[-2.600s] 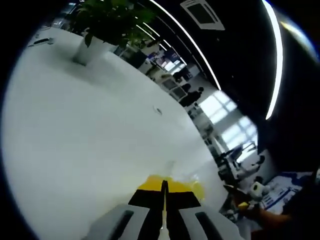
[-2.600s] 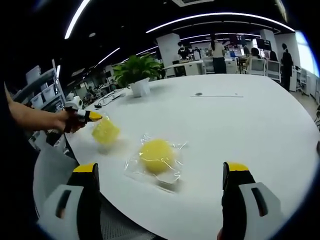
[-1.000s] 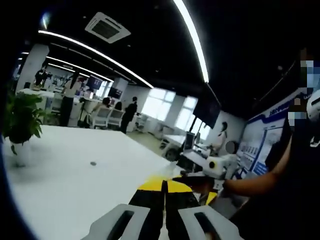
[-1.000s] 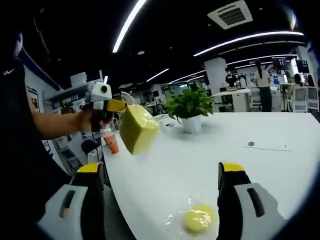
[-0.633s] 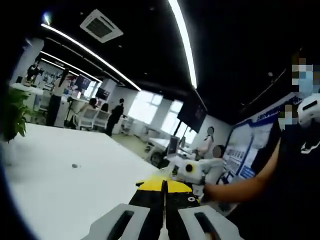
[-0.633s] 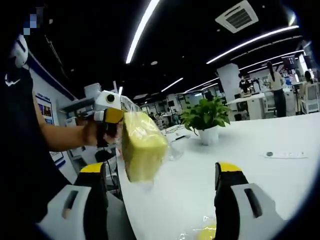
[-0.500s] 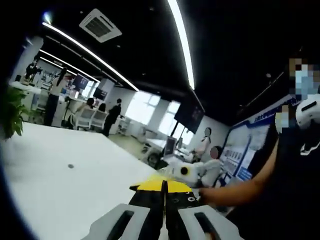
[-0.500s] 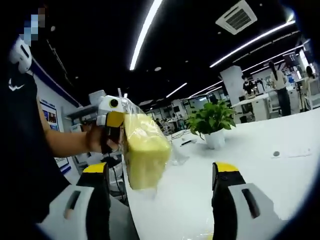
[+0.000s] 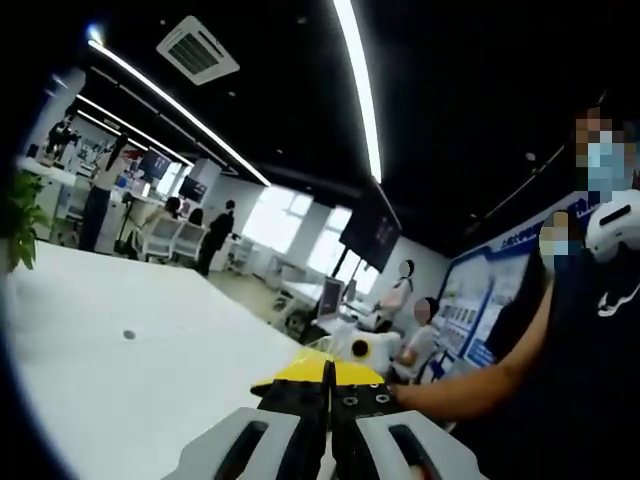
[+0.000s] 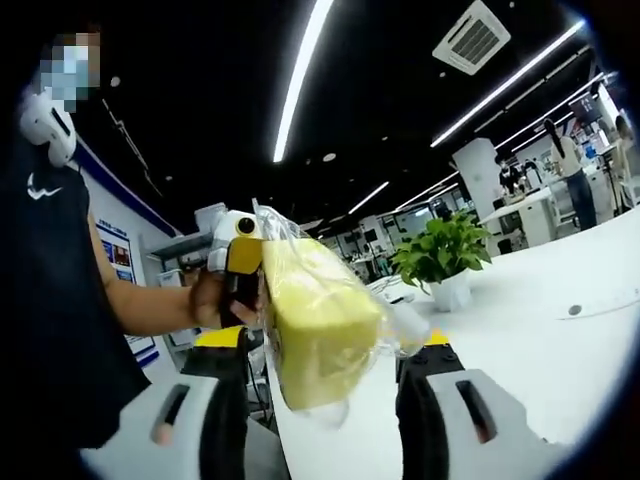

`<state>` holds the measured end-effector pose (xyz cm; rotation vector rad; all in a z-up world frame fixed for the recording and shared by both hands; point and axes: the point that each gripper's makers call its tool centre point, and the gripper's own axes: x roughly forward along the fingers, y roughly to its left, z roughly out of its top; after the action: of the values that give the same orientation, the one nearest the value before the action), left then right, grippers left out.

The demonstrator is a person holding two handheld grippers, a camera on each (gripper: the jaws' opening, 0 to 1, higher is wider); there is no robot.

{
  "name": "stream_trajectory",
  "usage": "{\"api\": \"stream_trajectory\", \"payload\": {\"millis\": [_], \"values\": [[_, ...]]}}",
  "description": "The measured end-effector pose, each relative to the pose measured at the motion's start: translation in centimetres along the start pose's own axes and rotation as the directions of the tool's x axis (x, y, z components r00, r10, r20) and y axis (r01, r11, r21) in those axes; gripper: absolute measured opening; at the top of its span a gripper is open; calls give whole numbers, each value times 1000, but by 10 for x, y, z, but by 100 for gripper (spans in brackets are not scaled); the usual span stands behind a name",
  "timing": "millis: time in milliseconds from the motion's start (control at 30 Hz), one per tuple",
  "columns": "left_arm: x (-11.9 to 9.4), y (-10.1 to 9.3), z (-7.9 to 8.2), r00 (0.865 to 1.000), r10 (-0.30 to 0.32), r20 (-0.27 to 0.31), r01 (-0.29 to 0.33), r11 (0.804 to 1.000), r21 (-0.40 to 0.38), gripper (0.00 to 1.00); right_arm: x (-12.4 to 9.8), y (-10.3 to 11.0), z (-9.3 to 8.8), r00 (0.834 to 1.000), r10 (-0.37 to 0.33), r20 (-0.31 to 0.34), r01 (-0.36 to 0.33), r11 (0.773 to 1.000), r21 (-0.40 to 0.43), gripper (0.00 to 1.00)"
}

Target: Compare the silicone blocks by pressing each to a similar depth, holding the contact briefly, and releasing to observe deformation and rebound differences across the visible hardness samples.

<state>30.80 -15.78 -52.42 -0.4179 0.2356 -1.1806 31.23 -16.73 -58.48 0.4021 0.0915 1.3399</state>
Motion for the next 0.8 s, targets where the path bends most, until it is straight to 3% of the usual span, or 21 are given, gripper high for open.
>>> {"api": "stream_trajectory", "payload": {"millis": [100, 333, 533, 667, 800], "values": [[-2, 3, 1, 1000, 7, 12, -7, 1000, 6, 0, 0, -4, -6, 1000, -1, -17, 1, 1000, 10, 30], [-12, 16, 2, 998, 52, 20, -52, 998, 20, 0, 1, 0, 1, 1000, -7, -17, 8, 999, 39, 21], [-16, 16, -7, 998, 49, -36, -47, 997, 58, 0, -1, 5, -6, 995, 0, -99, 2, 1000, 27, 12], [-12, 13, -13, 996, 41, -76, -30, 990, 137, 1, -4, 6, -5, 992, -1, -128, 4, 1000, 22, 8], [-11, 14, -13, 997, 41, -64, -32, 990, 137, 0, -5, 7, -5, 988, 4, -154, 3, 999, 47, 6]]}}
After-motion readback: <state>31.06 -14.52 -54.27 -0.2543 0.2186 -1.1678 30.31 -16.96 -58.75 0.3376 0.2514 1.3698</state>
